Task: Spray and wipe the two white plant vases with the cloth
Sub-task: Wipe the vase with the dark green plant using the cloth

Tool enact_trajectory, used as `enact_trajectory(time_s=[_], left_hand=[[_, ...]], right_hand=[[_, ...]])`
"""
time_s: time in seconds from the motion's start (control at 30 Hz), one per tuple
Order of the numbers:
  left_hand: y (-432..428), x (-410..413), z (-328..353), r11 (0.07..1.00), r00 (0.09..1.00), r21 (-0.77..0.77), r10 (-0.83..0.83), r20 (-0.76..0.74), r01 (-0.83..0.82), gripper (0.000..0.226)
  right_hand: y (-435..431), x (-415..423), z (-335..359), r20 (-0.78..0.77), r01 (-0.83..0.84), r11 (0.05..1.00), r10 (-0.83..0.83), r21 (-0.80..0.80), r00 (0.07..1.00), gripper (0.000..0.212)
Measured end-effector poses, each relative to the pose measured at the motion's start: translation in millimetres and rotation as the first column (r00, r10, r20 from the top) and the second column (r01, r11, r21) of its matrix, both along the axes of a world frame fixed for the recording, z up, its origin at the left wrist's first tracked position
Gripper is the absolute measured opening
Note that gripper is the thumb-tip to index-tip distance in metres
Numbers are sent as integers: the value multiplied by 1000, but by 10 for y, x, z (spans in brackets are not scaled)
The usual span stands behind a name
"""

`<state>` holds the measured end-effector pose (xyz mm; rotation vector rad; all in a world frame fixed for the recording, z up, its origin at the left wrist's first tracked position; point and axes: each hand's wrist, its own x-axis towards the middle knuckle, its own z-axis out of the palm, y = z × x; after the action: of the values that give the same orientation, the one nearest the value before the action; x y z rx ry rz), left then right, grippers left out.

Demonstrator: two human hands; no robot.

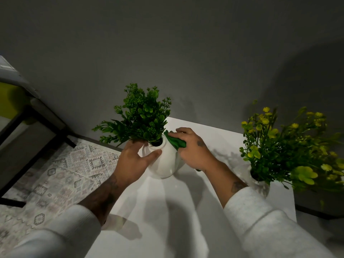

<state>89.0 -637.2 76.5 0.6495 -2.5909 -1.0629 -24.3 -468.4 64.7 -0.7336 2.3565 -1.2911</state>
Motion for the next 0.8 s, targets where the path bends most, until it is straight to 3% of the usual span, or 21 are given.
enact_trajectory(time_s=[0.23,0.4,0.63,0.8], left_hand=[[-36,-31,-56,987,1000,163,-4,9,2,28],[-31,-21,-5,989,1000,149,17,-8,-15,28],[-20,-23,40,987,999,158,31,35,-36,38],[-14,-24,50,989,1000,145,27,15,-29,36]], right_hand=[[12,80,64,-52,4,999,-7,-45,999,61],[78,410,-18,-212,19,993,-44,-115,976,56],[-88,224,101,-159,42,998,-49,-49,986,63],[-22,358,10,-225,42,998,-50,-42,973,63]])
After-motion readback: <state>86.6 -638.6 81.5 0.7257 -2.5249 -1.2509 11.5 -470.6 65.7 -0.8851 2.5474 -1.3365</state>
